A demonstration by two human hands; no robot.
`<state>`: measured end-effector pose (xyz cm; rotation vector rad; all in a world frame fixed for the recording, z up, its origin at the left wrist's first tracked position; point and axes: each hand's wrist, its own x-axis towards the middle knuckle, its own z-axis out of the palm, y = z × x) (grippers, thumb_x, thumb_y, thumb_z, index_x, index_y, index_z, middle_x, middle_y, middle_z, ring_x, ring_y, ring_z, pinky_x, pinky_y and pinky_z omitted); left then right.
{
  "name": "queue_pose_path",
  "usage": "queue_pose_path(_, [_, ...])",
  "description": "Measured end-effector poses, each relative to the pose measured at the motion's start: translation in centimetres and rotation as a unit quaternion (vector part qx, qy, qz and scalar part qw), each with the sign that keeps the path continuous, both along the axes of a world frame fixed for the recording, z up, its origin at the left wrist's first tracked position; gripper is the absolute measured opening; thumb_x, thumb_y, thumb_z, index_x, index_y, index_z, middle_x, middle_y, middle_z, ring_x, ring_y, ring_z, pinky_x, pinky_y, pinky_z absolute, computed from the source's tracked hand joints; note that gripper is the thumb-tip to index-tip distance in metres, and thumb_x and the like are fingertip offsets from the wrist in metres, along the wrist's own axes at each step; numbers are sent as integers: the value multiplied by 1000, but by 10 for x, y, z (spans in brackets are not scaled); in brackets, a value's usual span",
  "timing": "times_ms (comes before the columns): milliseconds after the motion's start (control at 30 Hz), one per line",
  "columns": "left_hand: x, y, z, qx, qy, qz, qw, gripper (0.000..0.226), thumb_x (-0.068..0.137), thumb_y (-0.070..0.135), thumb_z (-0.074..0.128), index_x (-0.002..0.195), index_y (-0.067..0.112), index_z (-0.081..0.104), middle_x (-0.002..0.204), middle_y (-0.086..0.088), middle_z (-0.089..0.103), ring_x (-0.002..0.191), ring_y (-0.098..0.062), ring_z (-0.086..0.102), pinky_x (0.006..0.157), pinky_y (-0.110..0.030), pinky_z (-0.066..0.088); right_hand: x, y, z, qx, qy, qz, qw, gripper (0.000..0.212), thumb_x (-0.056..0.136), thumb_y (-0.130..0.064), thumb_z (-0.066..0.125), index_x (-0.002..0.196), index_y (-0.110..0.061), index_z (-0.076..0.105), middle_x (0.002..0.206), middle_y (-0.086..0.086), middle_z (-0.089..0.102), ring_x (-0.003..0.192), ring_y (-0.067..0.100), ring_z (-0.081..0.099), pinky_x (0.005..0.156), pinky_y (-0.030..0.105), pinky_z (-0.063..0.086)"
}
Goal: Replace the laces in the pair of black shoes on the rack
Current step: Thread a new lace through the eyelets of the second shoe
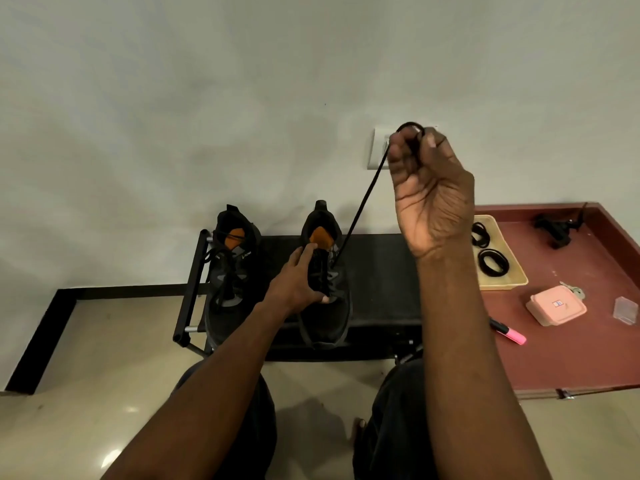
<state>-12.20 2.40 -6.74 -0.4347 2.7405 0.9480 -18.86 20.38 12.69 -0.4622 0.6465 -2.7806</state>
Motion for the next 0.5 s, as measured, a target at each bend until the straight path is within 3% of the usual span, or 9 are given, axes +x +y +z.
queue_pose_path(67, [1,1,0,5,3,9,1000,124,68,36,90,155,42,2,166,4,5,148,-30,27,111,-57,40,-2,-9,-27,139,-55,-87,985,13,91,4,52,91,-7,59,91,12,69,84,24,69,78,33,57])
queue_pose_path(100, [2,1,0,10,4,13,1000,124,68,36,90,155,43,1,166,4,6,148,-30,27,111,-56,40,-5,-13,-48,288,-84,-154,941,18,88,6,52,96,-8,60,97,12,67,88,25,67,80,36,55])
queue_pose_path(167, [4,1,-2,19,11,16,1000,124,68,36,90,154,45,1,166,2,9,147,-29,28,110,-55,41,-6,-17,-94,623,-58,-212,751,39,84,7,49,119,-7,58,120,12,61,107,27,61,92,42,52])
queue_pose_path(200, [5,1,-2,22,12,17,1000,123,68,36,89,154,47,1,166,2,10,147,-29,29,110,-56,41,-5,-19,-113,719,-4,-183,670,49,82,7,50,129,-6,54,131,14,56,115,29,58,97,43,51])
queue_pose_path(233, [5,0,-1,22,13,18,1000,123,69,36,89,153,47,1,165,2,11,147,-30,30,109,-56,42,-4,-23,-129,764,48,-138,629,54,82,7,51,134,-7,53,135,15,55,119,31,57,98,44,51])
queue_pose_path(333, [4,-2,-2,25,15,12,999,123,67,39,89,153,47,1,164,-1,14,144,-32,34,107,-57,44,-1,-35,-155,779,118,23,615,45,90,-6,58,134,-16,54,130,8,59,118,31,58,90,36,51])
queue_pose_path(367, [4,-1,-2,27,16,11,999,123,67,39,89,153,47,1,163,-2,16,143,-32,36,106,-57,45,-1,-38,-159,796,123,60,589,41,93,-13,61,133,-15,52,127,8,60,115,31,58,89,37,50])
queue_pose_path(467, [6,-1,0,28,13,18,999,121,69,35,88,152,49,1,163,-3,18,142,-32,37,107,-56,45,-3,-40,-175,874,134,80,461,8,96,-17,58,93,-10,55,100,12,61,85,28,58,75,39,49])
queue_pose_path(500, [6,-1,0,28,12,19,999,121,69,35,88,151,49,0,163,-3,17,143,-32,36,107,-56,44,-4,-38,-179,888,131,78,433,17,96,-16,56,81,-11,52,92,12,60,76,26,56,71,39,48])
